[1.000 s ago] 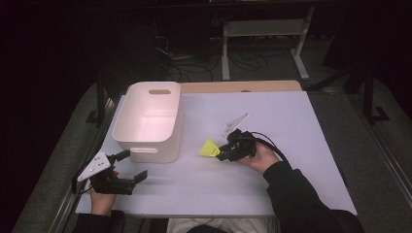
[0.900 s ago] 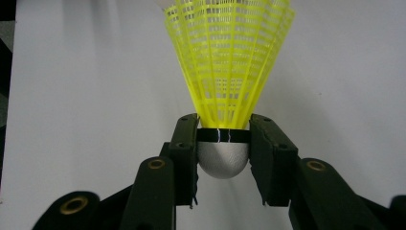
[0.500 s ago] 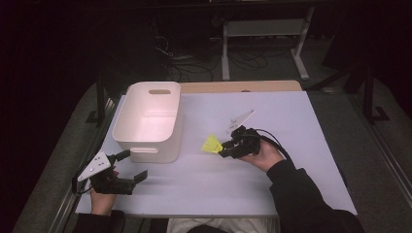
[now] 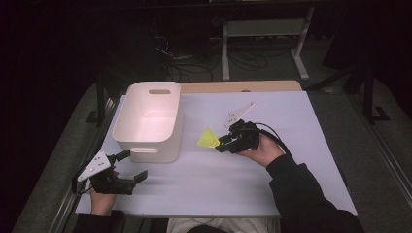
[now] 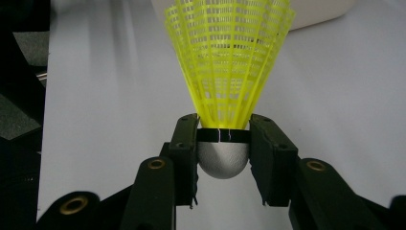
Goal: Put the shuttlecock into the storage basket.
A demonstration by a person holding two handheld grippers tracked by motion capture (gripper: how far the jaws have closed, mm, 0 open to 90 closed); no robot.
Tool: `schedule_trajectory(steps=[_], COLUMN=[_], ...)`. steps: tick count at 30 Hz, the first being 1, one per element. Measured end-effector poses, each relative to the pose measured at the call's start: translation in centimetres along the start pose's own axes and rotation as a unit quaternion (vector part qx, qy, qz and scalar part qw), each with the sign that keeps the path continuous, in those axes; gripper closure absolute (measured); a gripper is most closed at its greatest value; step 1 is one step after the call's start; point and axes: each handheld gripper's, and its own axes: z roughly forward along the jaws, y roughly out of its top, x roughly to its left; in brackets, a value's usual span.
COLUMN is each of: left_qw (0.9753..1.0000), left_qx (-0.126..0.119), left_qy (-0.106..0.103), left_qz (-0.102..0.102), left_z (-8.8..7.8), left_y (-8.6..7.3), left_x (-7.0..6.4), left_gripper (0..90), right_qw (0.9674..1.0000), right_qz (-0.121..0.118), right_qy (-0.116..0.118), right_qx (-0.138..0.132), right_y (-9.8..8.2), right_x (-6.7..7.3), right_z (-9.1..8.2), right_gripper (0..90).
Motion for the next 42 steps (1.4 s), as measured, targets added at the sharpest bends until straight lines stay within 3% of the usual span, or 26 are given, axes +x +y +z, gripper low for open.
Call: schedule_trajectory(steps=[20, 33, 42], left_qw=[1.0000, 1.0000, 1.0000], left_qx=[0.000, 0.001, 0.001], left_qy=[-0.001, -0.002, -0.002], left_qz=[0.000, 0.000, 0.000], left_z=[0.0, 0.0, 0.0], left_y=[0.0, 0.0, 0.0], left_x=[0.0, 0.0, 0.0], left_gripper=[0.0, 0.0, 0.0], right_qw=[1.0000, 0.9996, 0.9996], right_qz=[-0.009, -0.027, -0.025], right_qy=[-0.002, -0.006, -0.008], right_qx=[-0.004, -0.010, -0.012], right_y=[1.8, 3.7, 4.2], right_x=[0.0, -0.2, -0.3], right_z=[-1.2, -2.0, -2.3], right_gripper=[62.7, 62.8, 62.7])
